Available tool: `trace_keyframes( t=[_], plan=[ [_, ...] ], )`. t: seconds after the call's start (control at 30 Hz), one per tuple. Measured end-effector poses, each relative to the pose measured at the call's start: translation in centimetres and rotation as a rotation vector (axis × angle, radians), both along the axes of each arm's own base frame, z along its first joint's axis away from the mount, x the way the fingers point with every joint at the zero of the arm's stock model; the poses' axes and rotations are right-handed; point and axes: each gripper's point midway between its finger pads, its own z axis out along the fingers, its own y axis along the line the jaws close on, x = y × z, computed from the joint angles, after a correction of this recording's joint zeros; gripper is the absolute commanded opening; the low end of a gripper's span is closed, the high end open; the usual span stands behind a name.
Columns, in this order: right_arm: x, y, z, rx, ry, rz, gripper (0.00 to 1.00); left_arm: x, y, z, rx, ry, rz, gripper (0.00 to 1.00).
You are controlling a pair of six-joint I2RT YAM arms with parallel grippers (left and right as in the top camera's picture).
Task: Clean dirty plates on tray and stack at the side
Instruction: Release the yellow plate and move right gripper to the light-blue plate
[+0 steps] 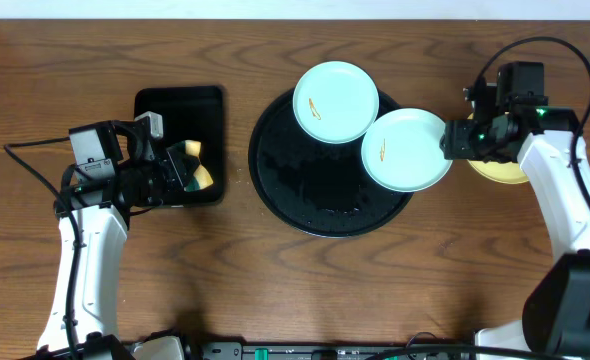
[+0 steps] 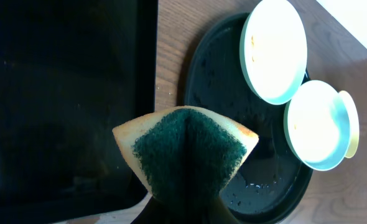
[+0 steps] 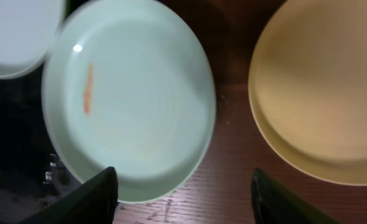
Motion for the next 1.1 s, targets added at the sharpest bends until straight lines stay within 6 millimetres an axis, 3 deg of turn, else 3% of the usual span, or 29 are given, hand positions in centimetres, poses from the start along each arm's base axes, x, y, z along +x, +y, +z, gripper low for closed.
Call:
trace_keyframes(
  t=[0.03,0.1,0.17,0.43,0.93,1.1],
  plan=[
    [0.0,-0.1,-0.7,-0.002,0.02,-0.001,0.59,0.0,0.0,0.0,0.002,-0.001,-0.002,0.08],
    [0.0,-0.1,-1.8,-0.001,0.049,-0.001,0.44,0.0,0.0,0.0,0.002,-0.002,-0.003,0.08],
    [0.0,0.0,-3.3,0.002,0.086,-0.001,0.37,0.0,0.0,0.0,0.002,-0.002,-0.003,0.08],
    [-0.2,-0.9,-6.5,-0.037,0.165,-0.015,0.34,0.0,0.0,0.0,0.002,-0.002,-0.003,0.08],
    [2.4,-0.3,-6.1,0.009,0.059,-0.007,0.24,0.0,0.0,0.0,0.002,-0.001,-0.003,0.08],
    [2.2,-0.2,-6.6,0.013,0.06,-0.006,0.22,0.0,0.0,0.0,0.002,-0.002,-0.003,0.08]
  ],
)
